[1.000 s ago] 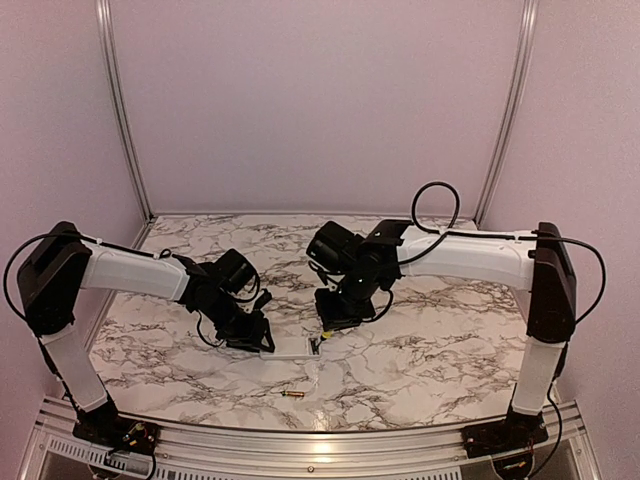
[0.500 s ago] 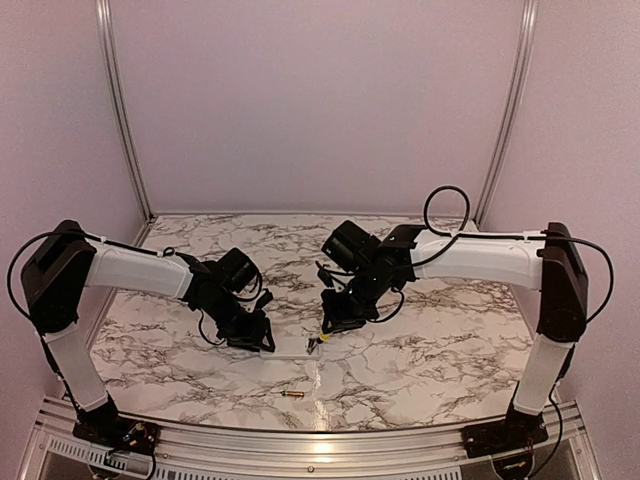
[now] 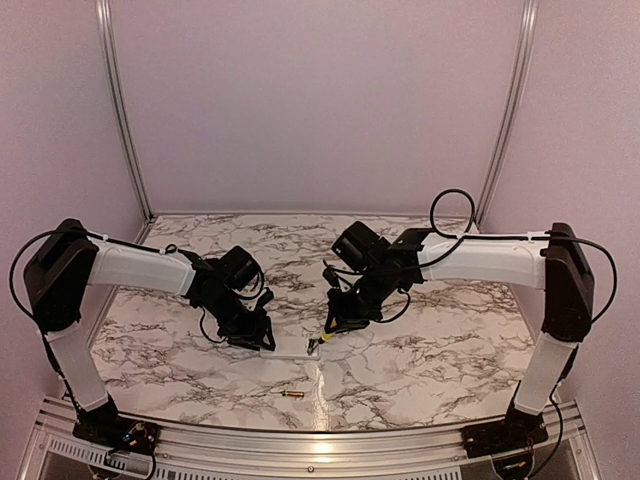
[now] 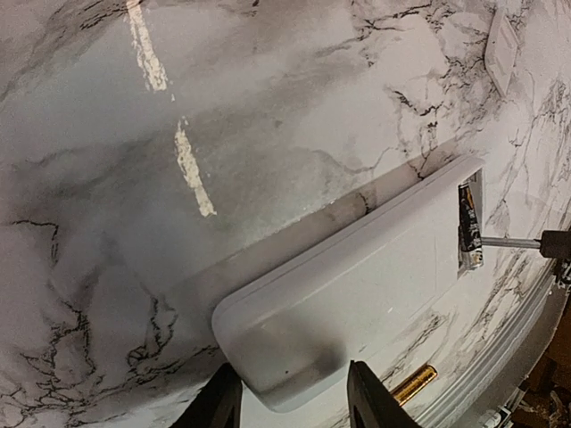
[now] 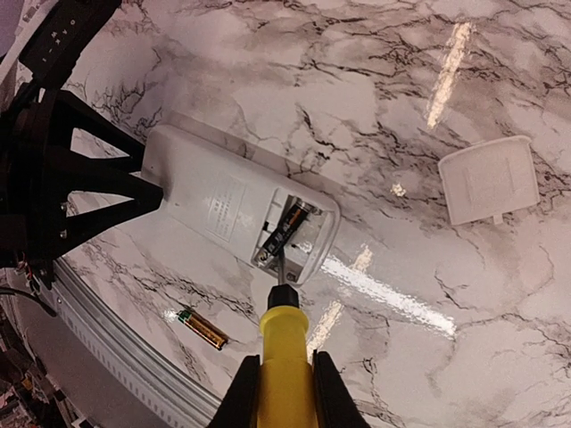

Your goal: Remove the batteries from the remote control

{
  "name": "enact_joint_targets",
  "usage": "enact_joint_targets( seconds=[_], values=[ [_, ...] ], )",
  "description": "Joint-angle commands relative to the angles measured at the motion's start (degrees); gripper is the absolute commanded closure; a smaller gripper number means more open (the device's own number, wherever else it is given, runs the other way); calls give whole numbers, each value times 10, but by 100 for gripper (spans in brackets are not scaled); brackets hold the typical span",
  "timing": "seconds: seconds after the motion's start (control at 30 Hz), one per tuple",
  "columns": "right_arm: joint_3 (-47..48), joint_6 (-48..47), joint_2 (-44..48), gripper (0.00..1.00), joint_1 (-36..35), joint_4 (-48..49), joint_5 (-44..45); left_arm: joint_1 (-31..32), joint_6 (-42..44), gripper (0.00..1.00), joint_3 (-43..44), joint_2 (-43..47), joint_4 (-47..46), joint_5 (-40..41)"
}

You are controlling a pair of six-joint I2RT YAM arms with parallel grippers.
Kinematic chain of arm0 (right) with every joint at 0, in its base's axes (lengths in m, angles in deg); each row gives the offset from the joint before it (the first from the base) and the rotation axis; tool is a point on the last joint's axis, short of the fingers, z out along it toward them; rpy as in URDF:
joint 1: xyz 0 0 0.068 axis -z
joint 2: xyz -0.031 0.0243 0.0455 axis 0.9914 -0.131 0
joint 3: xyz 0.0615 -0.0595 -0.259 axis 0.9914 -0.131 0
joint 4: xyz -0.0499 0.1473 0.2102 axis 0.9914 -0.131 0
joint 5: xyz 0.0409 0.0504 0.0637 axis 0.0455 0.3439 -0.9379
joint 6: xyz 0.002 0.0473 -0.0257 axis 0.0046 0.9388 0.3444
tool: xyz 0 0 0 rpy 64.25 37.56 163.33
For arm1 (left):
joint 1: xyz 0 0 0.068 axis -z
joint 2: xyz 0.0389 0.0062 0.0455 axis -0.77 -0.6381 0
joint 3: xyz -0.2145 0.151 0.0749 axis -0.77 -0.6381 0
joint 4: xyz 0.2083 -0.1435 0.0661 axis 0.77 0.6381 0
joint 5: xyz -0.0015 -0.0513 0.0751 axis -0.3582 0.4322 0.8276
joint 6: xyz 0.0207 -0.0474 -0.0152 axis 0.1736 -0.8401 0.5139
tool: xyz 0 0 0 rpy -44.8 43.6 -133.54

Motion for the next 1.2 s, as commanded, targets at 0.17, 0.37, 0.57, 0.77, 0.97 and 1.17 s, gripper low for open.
enact_joint_targets(
  seconds=[0.17,0.37,0.57,0.77,0.97,1.17],
  values=[
    [-5,3,-19,100,3,5,-3,3,10,57,22,-23,-5,-1],
    [10,-2,-24,100,4,4,-10,3,8,57,27,-27,-3,-2],
    [27,-4,-28,100,5,5,-15,2,9,58,30,-29,-1,-2],
    [42,-5,-27,100,6,-4,-12,3,10,58,31,-26,3,0],
    [57,-9,-26,100,8,-14,-9,2,10,58,28,-22,3,0],
    [63,-8,-25,100,10,-19,2,3,9,58,26,-17,5,0]
  ],
)
